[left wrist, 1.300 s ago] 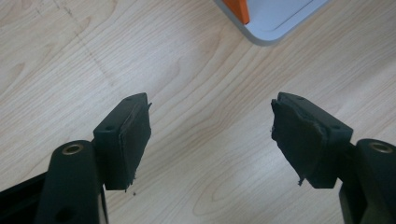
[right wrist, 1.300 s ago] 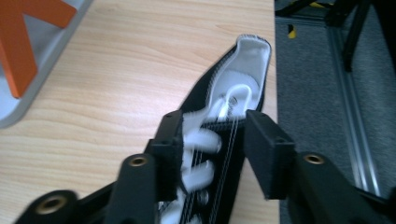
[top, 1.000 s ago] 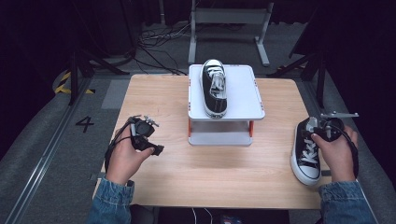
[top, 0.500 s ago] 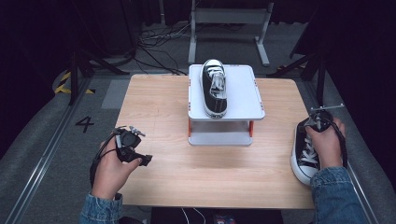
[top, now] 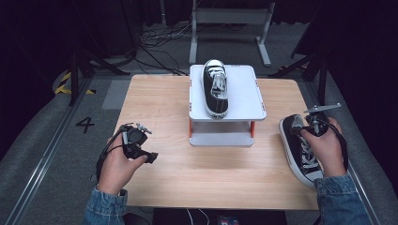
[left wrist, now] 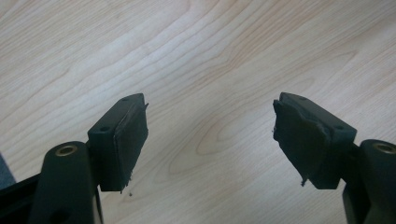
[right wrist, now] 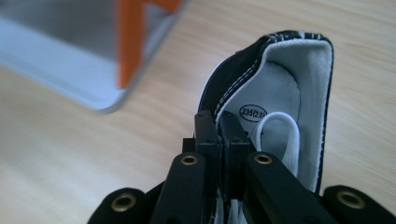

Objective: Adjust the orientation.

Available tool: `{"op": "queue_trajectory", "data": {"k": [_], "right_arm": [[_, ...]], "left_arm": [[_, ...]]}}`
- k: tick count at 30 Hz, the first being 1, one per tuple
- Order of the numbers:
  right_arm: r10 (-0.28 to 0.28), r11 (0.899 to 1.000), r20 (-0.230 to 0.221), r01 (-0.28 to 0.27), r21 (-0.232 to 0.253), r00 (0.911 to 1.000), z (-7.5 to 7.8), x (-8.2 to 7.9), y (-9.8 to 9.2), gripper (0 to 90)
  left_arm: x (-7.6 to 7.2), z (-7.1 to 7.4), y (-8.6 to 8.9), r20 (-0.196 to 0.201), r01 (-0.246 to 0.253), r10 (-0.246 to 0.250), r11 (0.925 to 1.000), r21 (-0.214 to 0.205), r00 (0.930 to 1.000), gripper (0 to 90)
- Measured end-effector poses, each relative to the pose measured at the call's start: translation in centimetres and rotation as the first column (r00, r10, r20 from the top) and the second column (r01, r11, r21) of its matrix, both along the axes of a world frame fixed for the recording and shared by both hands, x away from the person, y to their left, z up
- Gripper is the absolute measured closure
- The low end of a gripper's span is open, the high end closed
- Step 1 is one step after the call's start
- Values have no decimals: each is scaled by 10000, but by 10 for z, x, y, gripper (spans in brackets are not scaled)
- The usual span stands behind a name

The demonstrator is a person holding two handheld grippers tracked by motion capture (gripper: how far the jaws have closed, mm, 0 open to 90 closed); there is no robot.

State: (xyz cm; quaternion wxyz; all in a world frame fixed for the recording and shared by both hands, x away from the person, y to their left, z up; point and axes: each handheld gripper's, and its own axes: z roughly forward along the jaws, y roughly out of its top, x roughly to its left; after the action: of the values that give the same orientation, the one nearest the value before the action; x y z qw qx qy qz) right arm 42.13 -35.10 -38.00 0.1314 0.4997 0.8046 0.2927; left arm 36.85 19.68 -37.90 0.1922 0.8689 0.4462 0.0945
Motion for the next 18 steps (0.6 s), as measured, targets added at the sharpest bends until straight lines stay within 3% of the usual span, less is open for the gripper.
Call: {"op": "queue_trajectory", "data": {"k": [1, 2, 4, 7, 10, 11, 12, 13, 15, 16, 17, 18], "right_arm": [[544, 9985, -241, -543, 62, 9982, 3, -7, 11, 889], [544, 9985, -241, -543, 62, 9982, 3, -7, 11, 889], [1308, 9911, -590, -1320, -178, 9897, 6, -19, 28, 889], [1695, 9842, -729, -1726, -388, 9828, 5, -25, 38, 889], [2509, 9646, -1176, -2583, -523, 9608, 3, -35, 55, 889], [3051, 9467, -1561, -3170, -576, 9394, 1, -42, 65, 889], [3051, 9467, -1561, -3170, -576, 9394, 1, -42, 65, 889], [3268, 9380, -1690, -3409, -623, 9299, 0, -44, 69, 888], [3840, 9104, -2105, -4066, -759, 8990, -5, -50, 80, 875], [4036, 9002, -2209, -4285, -779, 8879, -7, -52, 83, 860], [4150, 8958, -2146, -4383, -736, 8842, -7, -54, 85, 844], [4103, 9001, -2011, -4305, -676, 8895, -6, -55, 85, 826]], "left_arm": [[3, 0, -4, -36, 146, -146, 9999, 13, 9999, 267], [3, 0, -4, -36, 146, -146, 9999, 13, 9999, 268], [8, 0, -9, -5, 347, -347, 9994, -6, 9994, 268], [11, 1, -12, 15, 479, -479, 9989, 5, 9989, 268], [15, 2, -17, 54, 605, -605, 9982, -3, 9982, 269], [17, 2, -19, 16, 696, -696, 9976, 4, 9976, 270], [17, 2, -19, 16, 696, -696, 9976, 4, 9976, 269], [18, 1, -20, 11, 730, -730, 9973, -15, 9973, 269], [20, 1, -23, -19, 801, -801, 9968, 9, 9968, 269], [21, 0, -25, -18, 842, -842, 9964, 7, 9964, 269], [22, 0, -26, -68, 892, -892, 9960, 10, 9960, 269], [23, 0, -27, -58, 960, -960, 9954, 41, 9954, 269]]}}
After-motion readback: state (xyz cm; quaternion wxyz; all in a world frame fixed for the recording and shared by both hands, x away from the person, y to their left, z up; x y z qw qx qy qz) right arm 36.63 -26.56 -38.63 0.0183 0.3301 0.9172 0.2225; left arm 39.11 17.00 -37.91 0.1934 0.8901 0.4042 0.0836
